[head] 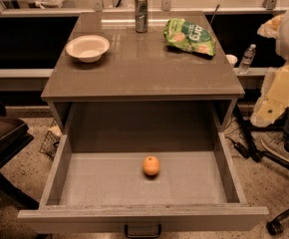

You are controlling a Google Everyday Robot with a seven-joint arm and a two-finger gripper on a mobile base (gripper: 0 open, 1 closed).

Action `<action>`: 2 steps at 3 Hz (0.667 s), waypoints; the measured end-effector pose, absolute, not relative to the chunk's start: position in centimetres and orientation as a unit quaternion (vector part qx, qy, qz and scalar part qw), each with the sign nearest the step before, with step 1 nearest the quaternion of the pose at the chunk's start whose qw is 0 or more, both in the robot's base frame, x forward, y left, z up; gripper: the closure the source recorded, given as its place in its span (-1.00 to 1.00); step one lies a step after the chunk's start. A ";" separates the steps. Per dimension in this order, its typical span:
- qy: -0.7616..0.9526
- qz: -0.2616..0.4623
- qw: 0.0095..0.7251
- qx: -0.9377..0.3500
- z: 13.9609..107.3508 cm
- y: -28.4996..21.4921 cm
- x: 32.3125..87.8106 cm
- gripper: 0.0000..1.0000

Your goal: Pick orange from top drawer and place on counter

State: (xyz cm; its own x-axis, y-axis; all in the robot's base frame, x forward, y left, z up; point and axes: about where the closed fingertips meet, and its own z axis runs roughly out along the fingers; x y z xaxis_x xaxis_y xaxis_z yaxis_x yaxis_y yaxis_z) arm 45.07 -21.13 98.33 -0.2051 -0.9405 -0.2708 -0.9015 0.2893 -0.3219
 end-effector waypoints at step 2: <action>0.741 0.075 0.329 -0.581 83.9 -20.6 45.8 -1.00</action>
Offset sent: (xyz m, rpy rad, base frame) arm 0.0759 0.0005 -0.1745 0.5154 -0.3767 0.0868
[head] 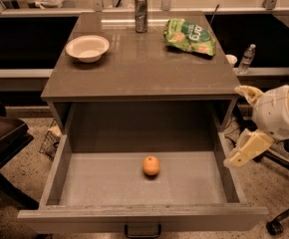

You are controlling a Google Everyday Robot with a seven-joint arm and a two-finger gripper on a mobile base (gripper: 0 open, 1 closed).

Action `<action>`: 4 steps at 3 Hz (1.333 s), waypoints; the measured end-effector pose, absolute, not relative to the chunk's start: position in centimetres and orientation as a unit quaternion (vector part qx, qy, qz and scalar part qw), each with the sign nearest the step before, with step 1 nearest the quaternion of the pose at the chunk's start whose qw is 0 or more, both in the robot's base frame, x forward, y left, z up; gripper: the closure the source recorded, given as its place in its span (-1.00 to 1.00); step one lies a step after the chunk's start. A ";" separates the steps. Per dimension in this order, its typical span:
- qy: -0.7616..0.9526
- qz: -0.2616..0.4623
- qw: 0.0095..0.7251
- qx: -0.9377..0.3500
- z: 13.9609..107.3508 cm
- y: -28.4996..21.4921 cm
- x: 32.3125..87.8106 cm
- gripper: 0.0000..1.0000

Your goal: Pick orange from top drawer and place on counter

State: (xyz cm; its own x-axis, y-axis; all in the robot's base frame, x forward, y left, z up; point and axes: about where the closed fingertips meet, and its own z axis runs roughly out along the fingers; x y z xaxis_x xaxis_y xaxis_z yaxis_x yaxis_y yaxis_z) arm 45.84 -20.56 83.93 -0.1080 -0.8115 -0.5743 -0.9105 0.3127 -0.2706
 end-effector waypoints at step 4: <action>0.718 0.105 0.387 -0.569 79.2 -16.2 48.1 -1.00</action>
Offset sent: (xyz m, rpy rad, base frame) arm 0.0193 -0.0031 0.0056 0.0072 -0.1049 0.0031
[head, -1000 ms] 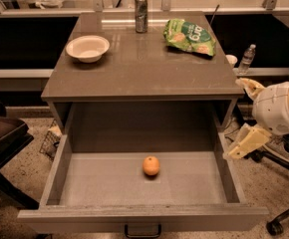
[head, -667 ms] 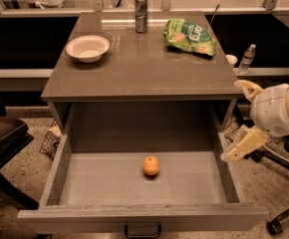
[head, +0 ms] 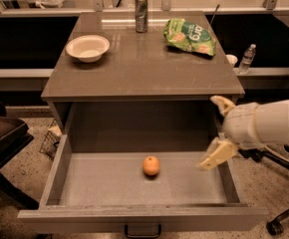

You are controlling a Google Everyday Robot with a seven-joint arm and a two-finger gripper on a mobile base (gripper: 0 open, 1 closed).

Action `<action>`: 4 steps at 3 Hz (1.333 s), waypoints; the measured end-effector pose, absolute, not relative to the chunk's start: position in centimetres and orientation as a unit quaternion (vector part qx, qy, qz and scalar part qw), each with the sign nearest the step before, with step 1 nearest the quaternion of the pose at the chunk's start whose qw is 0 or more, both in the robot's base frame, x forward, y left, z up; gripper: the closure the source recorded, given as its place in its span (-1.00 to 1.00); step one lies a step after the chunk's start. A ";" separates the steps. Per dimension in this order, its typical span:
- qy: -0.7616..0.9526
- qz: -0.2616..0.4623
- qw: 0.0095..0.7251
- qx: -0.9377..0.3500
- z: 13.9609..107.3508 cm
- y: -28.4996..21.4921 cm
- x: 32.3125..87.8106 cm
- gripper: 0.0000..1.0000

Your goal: Pick orange from top drawer and place on counter

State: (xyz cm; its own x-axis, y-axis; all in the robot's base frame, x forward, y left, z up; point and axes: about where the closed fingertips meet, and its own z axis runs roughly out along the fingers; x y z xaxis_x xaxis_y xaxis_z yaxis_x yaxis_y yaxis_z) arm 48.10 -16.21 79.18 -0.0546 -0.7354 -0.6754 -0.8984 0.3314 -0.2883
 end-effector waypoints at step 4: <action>0.708 0.166 0.373 -0.577 70.8 -7.6 49.9 -1.00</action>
Offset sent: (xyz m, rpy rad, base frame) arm 0.0064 0.0427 -0.0358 0.0784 0.0178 0.0340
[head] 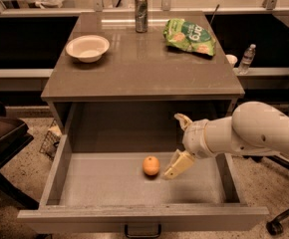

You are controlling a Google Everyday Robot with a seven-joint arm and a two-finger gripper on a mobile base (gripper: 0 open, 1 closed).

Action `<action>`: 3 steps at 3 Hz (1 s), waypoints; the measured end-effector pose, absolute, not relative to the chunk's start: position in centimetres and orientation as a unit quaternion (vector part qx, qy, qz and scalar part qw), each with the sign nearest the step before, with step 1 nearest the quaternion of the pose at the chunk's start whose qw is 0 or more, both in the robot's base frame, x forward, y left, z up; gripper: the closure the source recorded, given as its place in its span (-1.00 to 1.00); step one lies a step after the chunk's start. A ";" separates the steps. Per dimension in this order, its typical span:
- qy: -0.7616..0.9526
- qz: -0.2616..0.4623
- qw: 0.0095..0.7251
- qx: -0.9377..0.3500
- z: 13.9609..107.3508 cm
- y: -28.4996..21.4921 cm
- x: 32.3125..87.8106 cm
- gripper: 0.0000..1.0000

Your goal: Pick orange from top drawer and place on counter

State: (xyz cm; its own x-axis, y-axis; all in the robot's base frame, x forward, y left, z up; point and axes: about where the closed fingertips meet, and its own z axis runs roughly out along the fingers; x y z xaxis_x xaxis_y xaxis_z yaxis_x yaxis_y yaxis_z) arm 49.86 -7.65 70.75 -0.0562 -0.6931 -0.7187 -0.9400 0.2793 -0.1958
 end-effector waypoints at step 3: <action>0.711 0.182 0.329 -0.595 65.9 -5.5 50.7 -1.00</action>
Offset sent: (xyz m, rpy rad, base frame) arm 0.0135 0.0207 -0.0505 -0.0457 0.0737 0.0448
